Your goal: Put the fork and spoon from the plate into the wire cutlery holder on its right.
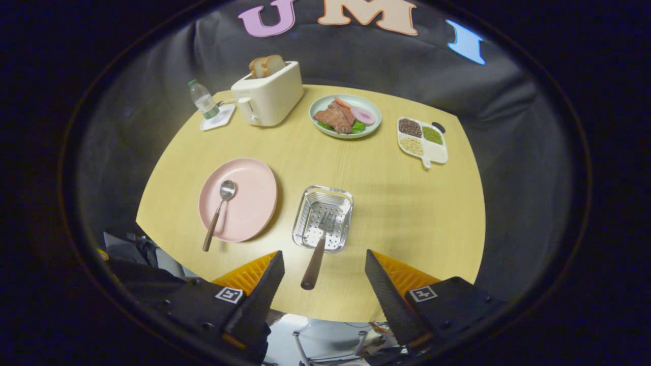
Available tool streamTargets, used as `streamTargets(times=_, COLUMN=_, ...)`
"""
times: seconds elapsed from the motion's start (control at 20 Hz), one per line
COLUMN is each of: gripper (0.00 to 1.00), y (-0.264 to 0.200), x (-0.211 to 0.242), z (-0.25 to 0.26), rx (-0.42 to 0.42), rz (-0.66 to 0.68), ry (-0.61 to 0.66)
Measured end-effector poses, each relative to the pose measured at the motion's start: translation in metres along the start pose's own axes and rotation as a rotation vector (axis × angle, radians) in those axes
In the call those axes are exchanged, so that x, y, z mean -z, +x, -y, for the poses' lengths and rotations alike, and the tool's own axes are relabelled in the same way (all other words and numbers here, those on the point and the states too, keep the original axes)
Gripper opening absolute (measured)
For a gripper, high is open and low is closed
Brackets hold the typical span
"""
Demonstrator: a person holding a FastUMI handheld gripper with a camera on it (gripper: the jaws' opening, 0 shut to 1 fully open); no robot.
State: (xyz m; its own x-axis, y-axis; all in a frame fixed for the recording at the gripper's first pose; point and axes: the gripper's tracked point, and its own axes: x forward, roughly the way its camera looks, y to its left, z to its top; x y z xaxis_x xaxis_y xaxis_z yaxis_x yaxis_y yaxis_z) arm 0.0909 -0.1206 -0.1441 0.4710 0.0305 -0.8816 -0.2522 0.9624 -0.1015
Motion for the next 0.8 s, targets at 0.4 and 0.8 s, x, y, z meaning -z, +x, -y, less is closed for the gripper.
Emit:
streamTargets(times=0.4, gripper=1.00, y=-0.028, x=-0.024, z=-0.050, rx=0.002, rz=0.191, ry=-0.014)
streamTargets(times=0.8, gripper=1.00, y=-0.010, x=-0.018, z=-0.137, rx=-0.024, rz=0.342, ry=0.012)
